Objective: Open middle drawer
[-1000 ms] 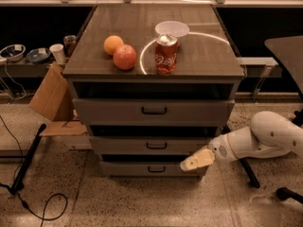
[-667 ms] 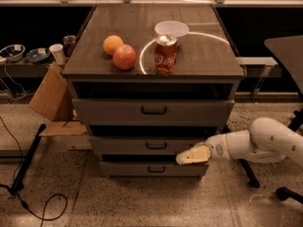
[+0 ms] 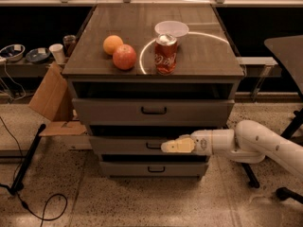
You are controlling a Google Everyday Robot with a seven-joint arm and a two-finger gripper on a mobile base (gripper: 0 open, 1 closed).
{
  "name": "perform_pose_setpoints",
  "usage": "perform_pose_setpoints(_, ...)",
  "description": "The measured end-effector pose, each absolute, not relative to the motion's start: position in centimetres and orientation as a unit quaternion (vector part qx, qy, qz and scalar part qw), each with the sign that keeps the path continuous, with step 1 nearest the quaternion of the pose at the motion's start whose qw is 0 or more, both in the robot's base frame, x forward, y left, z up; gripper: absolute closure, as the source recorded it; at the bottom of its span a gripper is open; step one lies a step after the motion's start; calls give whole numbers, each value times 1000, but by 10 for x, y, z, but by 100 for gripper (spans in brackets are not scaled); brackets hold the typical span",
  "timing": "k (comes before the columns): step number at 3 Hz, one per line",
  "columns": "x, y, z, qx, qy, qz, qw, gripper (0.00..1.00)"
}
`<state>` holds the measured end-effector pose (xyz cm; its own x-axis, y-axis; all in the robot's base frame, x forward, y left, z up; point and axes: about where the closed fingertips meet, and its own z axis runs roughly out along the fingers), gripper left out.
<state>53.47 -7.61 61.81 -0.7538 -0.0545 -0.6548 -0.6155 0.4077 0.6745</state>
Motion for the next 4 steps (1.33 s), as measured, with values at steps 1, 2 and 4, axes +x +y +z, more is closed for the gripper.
perform_pose_setpoints(1,551,-62,618,-197,792,498,294,0)
perform_pose_setpoints(2,553,-57,611,-195,792,498,294,0)
perform_pose_setpoints(4,580,-50,580,-131,799,476,342,0)
